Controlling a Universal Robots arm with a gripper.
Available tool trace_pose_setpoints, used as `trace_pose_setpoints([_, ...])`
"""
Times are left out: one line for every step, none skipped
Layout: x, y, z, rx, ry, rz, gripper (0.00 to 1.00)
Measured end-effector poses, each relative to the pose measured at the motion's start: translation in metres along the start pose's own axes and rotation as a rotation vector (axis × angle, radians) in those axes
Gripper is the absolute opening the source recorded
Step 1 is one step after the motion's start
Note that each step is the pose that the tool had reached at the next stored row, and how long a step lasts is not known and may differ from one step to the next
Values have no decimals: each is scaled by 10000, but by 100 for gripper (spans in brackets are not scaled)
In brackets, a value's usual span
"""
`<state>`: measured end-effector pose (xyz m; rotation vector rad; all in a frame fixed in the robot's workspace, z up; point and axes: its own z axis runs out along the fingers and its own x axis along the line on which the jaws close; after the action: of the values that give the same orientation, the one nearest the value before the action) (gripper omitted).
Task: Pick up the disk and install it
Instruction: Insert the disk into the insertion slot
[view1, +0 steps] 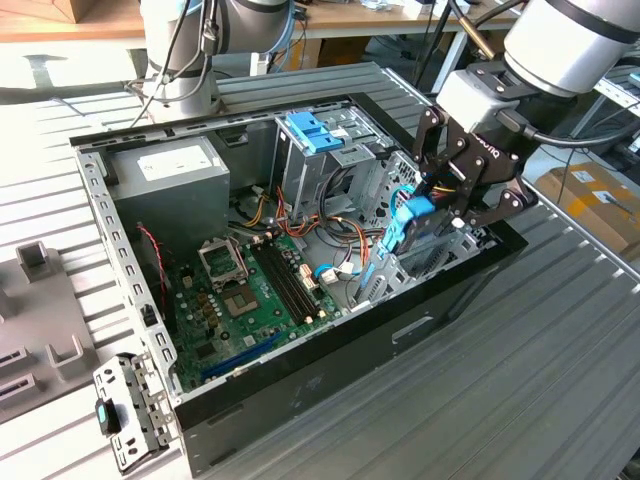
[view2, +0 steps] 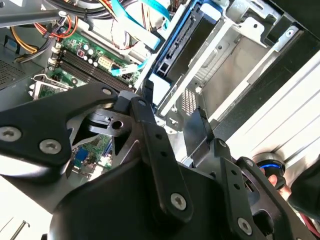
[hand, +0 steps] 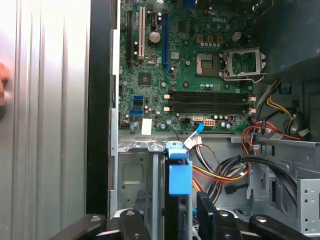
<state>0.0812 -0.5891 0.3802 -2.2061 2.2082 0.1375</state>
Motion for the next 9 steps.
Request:
trace_pose_setpoints([0,0,1,0,0,0,51])
trace_pose_setpoints([0,0,1,0,1,0,51])
trace_pose_setpoints([0,0,2,0,0,0,51])
trace_pose_setpoints([0,0,2,0,0,0,50])
trace_pose_setpoints([0,0,3,0,0,0,43])
trace_pose_setpoints([0,0,4,0,0,0,37])
trace_pose_setpoints([0,0,4,0,0,0,31])
trace_pose_setpoints([0,0,5,0,0,0,25])
trace_pose_setpoints([0,0,5,0,0,0,19])
